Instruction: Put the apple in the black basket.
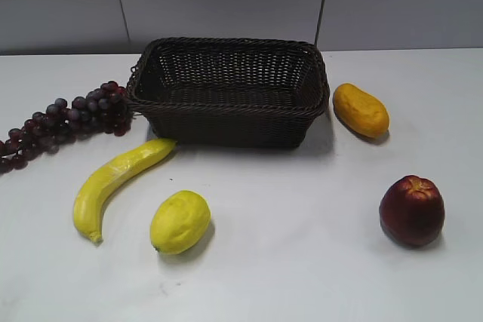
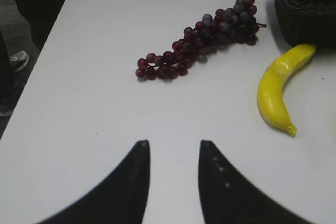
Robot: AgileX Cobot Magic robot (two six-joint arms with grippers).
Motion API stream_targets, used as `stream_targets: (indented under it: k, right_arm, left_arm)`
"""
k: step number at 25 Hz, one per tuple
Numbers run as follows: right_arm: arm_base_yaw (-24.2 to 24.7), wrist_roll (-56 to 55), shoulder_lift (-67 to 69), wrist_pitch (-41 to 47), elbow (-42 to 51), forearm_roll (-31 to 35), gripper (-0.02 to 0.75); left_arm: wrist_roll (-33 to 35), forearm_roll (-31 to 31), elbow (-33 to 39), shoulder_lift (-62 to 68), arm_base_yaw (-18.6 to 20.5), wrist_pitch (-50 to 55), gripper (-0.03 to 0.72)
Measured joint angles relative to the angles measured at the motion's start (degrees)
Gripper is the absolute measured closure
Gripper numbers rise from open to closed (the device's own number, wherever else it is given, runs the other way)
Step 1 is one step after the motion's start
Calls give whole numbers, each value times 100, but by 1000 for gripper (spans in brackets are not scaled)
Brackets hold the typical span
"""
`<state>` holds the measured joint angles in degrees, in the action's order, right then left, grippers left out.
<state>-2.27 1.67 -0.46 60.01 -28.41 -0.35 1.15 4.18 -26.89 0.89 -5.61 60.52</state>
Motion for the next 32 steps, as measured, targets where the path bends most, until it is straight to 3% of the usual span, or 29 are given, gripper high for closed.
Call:
stream_targets:
  k: [18,32]
  right_arm:
    - [0,0,42,0,0,0,174]
    - [0,-63,1548,12,-390,35,174]
  left_arm:
    - [0,0,0,0,0,0,452]
    - [0,0,0,0,0,0,452]
